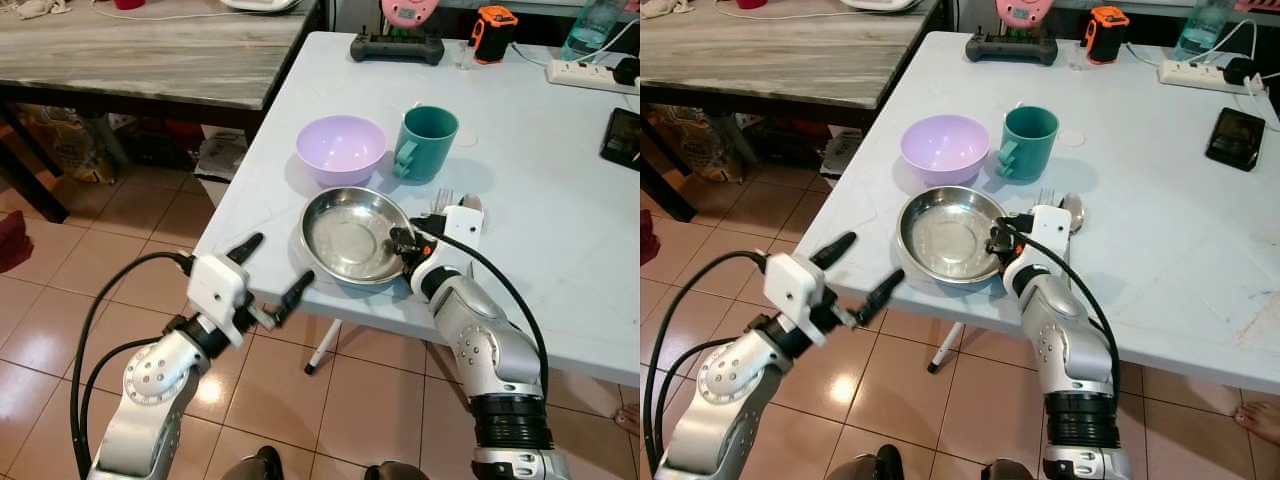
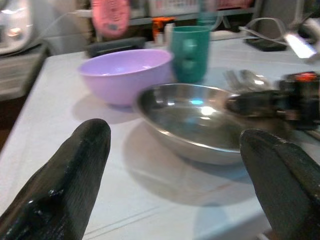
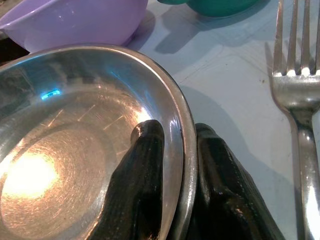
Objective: Setting the table
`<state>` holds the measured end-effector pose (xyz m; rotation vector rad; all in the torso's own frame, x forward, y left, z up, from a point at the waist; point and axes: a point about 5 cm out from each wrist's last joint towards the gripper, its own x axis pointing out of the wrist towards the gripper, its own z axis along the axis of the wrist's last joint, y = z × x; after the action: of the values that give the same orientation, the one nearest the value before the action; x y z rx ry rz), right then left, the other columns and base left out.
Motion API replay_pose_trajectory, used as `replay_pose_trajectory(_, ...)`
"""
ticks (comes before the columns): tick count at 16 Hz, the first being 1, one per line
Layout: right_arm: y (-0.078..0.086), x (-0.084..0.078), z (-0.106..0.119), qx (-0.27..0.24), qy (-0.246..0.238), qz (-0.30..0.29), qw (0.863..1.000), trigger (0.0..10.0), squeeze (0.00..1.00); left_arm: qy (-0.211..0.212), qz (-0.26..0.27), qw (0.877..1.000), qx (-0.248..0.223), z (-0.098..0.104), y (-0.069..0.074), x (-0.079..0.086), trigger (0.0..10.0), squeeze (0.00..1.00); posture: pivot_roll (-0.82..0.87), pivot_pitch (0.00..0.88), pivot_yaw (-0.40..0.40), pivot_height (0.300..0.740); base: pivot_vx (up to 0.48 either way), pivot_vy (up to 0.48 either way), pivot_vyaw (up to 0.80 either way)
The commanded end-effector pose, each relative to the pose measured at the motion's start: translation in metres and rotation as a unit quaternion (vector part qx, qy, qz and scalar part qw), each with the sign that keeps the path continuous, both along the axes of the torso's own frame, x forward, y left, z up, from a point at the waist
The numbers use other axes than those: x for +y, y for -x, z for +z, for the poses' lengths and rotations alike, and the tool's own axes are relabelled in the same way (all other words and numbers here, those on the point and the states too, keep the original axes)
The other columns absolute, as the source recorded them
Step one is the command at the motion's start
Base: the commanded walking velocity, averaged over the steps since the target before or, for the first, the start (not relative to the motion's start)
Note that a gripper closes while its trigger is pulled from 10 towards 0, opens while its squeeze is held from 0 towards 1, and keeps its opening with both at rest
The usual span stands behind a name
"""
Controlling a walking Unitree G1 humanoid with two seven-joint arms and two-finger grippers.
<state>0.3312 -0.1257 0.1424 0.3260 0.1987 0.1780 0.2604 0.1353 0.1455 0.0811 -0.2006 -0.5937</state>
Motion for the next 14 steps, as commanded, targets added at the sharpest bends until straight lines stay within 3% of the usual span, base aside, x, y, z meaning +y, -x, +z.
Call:
replay_pose_trajectory(1, 0.003, 0.001, -0.007, 0.018, -0.003, -0.005, 1.0, 0.0, 0.0, 0.001, 0.037, 0.999, 0.016, -0.004, -0.005, 0.008, 10.0, 0.0, -0.16, 0.166, 0.02, 0.74, 0.0, 0.0, 0.0)
replay_pose_trajectory(2, 0.005, 0.002, -0.007, 0.012, -0.004, -0.007, 1.0, 2.0, 0.0, 0.007, 0.063, 0.998, 0.017, -0.005, -0.009, 0.012, 10.0, 0.0, -0.16, 0.163, 0.018, 0.74, 0.0, 0.0, 0.0)
replay_pose_trajectory(3, 0.009, 0.002, -0.009, 0.011, 0.007, -0.014, 1.0, 10.0, 0.0, 0.02, 0.098, 0.995, 0.017, -0.005, -0.014, 0.017, 10.0, 0.0, -0.16, 0.158, 0.012, 0.74, 0.0, 0.0, 0.0)
replay_pose_trajectory(6, 0.017, 0.006, -0.008, -0.021, 0.048, -0.014, 0.999, 10.0, 0.0, 0.064, 0.158, 0.985, 0.037, -0.006, -0.024, 0.027, 10.0, 0.0, -0.16, 0.149, 0.009, 0.74, 0.0, 0.0, 0.0)
replay_pose_trajectory(8, 0.019, 0.008, -0.005, -0.038, 0.048, -0.018, 0.998, 10.0, 0.0, 0.091, 0.174, 0.98, 0.041, -0.006, -0.029, 0.03, 10.0, 0.0, -0.16, 0.142, 0.009, 0.74, 0.0, 0.0, 0.0)
replay_pose_trajectory(14, 0.018, 0.008, 0.003, -0.067, 0.06, -0.027, 0.996, 10.0, 0.0, 0.088, 0.174, 0.98, 0.032, -0.003, -0.037, 0.029, 10.0, 0.0, -0.17, 0.129, 0.017, 0.74, 0.0, 0.25, -0.59)
